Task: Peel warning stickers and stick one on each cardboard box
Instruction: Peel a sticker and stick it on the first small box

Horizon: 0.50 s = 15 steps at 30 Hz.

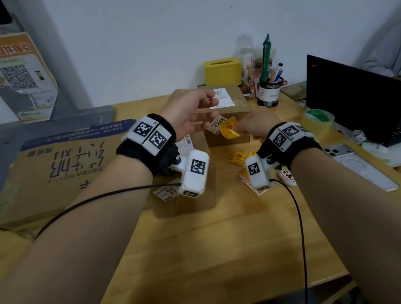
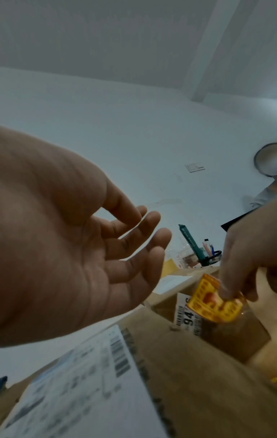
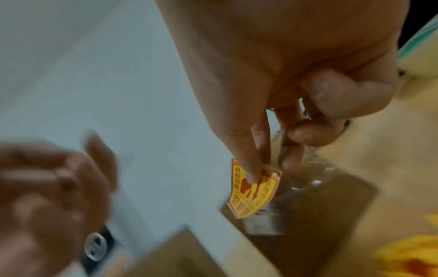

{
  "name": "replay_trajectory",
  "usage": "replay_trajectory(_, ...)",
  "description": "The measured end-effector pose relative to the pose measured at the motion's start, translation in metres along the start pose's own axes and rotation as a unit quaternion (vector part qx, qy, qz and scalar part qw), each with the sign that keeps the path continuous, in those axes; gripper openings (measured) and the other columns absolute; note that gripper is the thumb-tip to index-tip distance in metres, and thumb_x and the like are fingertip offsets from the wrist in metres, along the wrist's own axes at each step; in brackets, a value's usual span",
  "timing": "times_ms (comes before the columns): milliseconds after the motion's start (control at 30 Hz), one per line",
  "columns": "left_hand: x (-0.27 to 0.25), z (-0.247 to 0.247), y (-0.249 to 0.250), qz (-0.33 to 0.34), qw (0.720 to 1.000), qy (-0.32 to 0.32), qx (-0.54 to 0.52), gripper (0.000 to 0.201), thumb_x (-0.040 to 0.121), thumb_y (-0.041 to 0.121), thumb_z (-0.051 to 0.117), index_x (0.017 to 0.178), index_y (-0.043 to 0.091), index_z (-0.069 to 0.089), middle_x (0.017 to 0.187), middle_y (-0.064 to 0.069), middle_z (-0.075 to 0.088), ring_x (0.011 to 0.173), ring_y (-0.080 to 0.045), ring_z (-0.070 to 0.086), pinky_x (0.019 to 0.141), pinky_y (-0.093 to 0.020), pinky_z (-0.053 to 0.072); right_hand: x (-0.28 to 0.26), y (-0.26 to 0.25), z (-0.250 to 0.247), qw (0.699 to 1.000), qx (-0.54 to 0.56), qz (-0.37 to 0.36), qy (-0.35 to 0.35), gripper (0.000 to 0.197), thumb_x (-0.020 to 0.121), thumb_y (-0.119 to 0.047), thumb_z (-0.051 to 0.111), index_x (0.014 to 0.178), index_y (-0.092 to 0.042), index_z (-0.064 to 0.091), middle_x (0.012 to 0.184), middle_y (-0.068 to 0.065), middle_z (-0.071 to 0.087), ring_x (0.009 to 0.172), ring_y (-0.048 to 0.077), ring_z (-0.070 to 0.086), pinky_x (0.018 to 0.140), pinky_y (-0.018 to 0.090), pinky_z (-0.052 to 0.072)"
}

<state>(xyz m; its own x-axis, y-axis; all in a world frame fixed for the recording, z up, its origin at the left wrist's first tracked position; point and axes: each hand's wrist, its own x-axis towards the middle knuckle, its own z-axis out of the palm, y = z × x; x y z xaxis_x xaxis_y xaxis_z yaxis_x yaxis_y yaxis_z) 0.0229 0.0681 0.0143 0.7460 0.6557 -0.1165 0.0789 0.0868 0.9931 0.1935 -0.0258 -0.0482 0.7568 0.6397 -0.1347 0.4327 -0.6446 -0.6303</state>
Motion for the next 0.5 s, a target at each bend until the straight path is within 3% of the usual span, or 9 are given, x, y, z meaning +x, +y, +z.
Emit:
replay_trajectory(100, 0.001, -0.013, 0.003, 0.028, 0.999, 0.030, 0.007, 0.020, 0.092, 0.006, 0.055, 0.096, 0.015, 0.071, 0.086, 0.000, 0.074, 0.073, -0.019, 0.067, 0.058, -0.026, 0.048, -0.004, -0.019, -0.004, 0.989, 0.145, -0.039, 0.019, 0.021, 0.085, -0.031, 0.079, 0.080, -0.011, 0.073, 0.074, 0.006, 0.068, 0.054, 0.015, 0.058, 0.034, 0.018, 0.033)
replay_trajectory(167, 0.004, -0.022, 0.004, 0.051, 0.997, 0.063, 0.014, 0.014, 0.090, 0.008, 0.061, 0.092, 0.017, 0.072, 0.084, 0.000, 0.072, 0.069, -0.016, 0.065, 0.056, -0.025, 0.045, -0.012, -0.033, -0.006, 0.974, 0.215, -0.064, 0.019, 0.024, 0.086, -0.030, 0.080, 0.082, -0.008, 0.074, 0.070, 0.006, 0.066, 0.044, 0.011, 0.055, 0.034, 0.018, 0.035)
replay_trajectory(233, 0.009, -0.033, 0.004, 0.064, 0.993, 0.096, 0.025, 0.011, 0.089, 0.014, 0.066, 0.098, 0.018, 0.071, 0.087, 0.002, 0.069, 0.072, -0.015, 0.062, 0.054, -0.024, 0.043, -0.019, -0.047, -0.004, 0.960, 0.265, -0.093, 0.015, 0.021, 0.091, -0.026, 0.077, 0.085, -0.006, 0.073, 0.065, 0.001, 0.063, 0.036, 0.007, 0.046, 0.034, 0.017, 0.032)
replay_trajectory(367, 0.014, -0.048, -0.001, 0.052, 0.990, 0.109, 0.071, 0.023, 0.088, 0.030, 0.072, 0.107, 0.017, 0.072, 0.096, 0.003, 0.071, 0.078, -0.013, 0.063, 0.058, -0.024, 0.045, -0.021, -0.065, 0.007, 0.937, 0.321, -0.139, 0.002, 0.016, 0.092, -0.026, 0.075, 0.087, -0.011, 0.077, 0.064, -0.004, 0.068, 0.043, 0.010, 0.040, 0.038, 0.019, 0.027)
replay_trajectory(500, 0.017, -0.057, -0.010, 0.052, 0.988, 0.102, 0.100, 0.020, 0.088, 0.020, 0.073, 0.108, 0.015, 0.073, 0.088, 0.003, 0.076, 0.071, -0.009, 0.068, 0.056, -0.023, 0.046, -0.017, -0.075, 0.017, 0.937, 0.315, -0.149, -0.026, 0.016, 0.091, -0.028, 0.075, 0.092, -0.012, 0.079, 0.067, -0.002, 0.068, 0.045, 0.010, 0.040, 0.038, 0.018, 0.027)
